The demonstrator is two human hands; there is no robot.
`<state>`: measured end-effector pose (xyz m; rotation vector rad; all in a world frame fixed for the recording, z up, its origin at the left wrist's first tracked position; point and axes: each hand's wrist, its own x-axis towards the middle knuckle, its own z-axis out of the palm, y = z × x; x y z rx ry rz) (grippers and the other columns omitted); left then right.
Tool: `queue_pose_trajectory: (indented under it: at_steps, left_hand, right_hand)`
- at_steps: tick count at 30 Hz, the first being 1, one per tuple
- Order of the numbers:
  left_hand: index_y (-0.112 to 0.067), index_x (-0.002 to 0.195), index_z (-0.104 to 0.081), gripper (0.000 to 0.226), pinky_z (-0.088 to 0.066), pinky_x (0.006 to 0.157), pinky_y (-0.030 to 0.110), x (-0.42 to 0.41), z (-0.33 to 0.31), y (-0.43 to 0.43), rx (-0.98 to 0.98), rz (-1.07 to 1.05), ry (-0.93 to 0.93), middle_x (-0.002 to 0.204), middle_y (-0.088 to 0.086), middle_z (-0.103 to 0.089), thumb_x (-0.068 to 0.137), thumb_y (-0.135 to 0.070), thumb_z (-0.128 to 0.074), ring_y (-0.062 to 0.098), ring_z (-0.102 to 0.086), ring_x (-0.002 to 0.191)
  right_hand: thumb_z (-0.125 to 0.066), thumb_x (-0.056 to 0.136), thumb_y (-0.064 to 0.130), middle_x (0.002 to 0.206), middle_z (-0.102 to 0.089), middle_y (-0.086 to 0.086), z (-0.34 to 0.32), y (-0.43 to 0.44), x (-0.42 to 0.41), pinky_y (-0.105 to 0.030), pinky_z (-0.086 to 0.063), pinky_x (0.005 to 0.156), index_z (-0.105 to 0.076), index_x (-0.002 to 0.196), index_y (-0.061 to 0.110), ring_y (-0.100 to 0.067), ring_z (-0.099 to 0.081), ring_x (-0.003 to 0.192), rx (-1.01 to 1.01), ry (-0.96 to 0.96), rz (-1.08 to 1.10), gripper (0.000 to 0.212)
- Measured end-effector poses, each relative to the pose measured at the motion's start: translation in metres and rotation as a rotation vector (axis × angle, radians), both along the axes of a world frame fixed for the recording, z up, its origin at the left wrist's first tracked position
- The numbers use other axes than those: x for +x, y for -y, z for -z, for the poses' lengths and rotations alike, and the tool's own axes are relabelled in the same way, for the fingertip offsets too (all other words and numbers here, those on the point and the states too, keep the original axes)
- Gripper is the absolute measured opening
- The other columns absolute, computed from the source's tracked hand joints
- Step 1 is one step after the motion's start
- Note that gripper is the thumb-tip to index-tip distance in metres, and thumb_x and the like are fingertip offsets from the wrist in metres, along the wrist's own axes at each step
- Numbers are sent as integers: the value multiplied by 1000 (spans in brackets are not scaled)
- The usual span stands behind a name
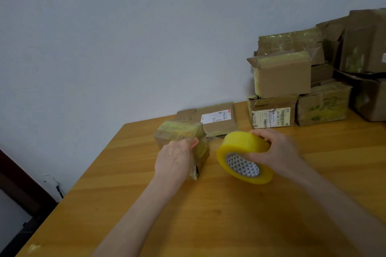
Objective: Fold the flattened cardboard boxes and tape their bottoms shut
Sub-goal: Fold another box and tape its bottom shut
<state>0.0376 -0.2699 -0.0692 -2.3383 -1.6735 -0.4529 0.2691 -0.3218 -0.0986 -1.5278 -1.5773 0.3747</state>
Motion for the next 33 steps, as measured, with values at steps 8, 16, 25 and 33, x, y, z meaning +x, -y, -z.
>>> queue_pose_trajectory:
  at_steps: [8,16,25,33]
  left_hand:
    - [-30,124,-60,29,-54,58,22,-7,-6,-3,-133,79,161,79,-4,-71,96,-27,-52,9,-63,56]
    - [-37,124,-60,29,-56,60,29,-9,-7,-5,-79,63,54,78,-5,-71,97,-35,-50,13,-65,60]
    - [-38,123,-55,48,-42,61,28,16,-12,2,-111,-100,-276,101,1,-67,95,-1,-45,25,-64,89]
    - [-44,120,-53,39,-43,62,29,16,-4,-8,-125,-55,-222,101,-1,-66,99,-13,-46,24,-64,89]
  right_hand:
    - [-82,67,33,109,-54,5,3,1,3,-34,-49,78,-56,120,21,-15,-51,97,-21,-21,-6,60]
    - [-82,67,33,110,-56,4,4,1,4,-38,-52,78,-56,119,23,-17,-53,96,-33,-27,-19,59]
    - [-81,69,27,108,-51,7,0,4,-1,-27,-46,74,-55,121,19,-14,-49,96,-17,11,-33,59]
    - [-81,68,30,110,-51,6,2,2,-5,-31,-46,79,-55,124,19,-15,-49,100,2,1,8,62]
